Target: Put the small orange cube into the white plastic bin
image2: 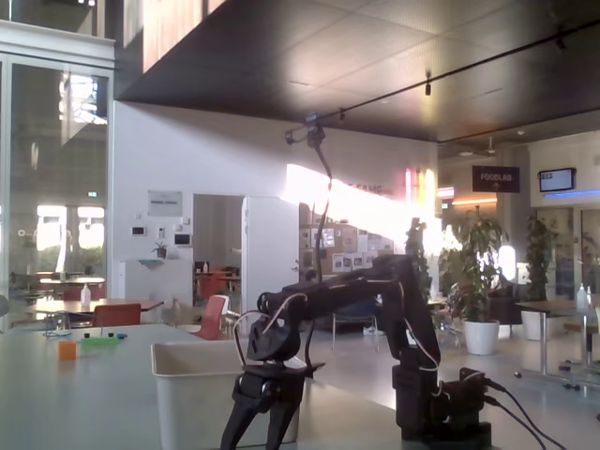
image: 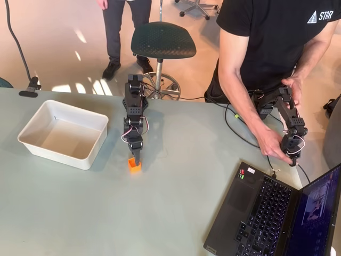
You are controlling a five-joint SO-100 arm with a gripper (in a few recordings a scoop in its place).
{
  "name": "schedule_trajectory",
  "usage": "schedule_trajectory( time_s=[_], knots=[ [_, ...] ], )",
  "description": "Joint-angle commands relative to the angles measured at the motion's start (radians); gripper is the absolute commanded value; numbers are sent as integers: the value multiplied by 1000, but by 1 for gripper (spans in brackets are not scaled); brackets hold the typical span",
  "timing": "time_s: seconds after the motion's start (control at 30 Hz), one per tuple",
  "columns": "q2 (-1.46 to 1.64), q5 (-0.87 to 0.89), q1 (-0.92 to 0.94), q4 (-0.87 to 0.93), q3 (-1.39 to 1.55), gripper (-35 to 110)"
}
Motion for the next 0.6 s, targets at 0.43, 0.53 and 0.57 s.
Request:
schedule_trajectory(
  time_s=[0.43, 0.53, 0.57],
  knots=[
    [-58, -11, -12, 23, -103, 47],
    [-118, -37, -3, 25, -147, 47],
    [-140, -40, 2, 25, -160, 47]
  ],
)
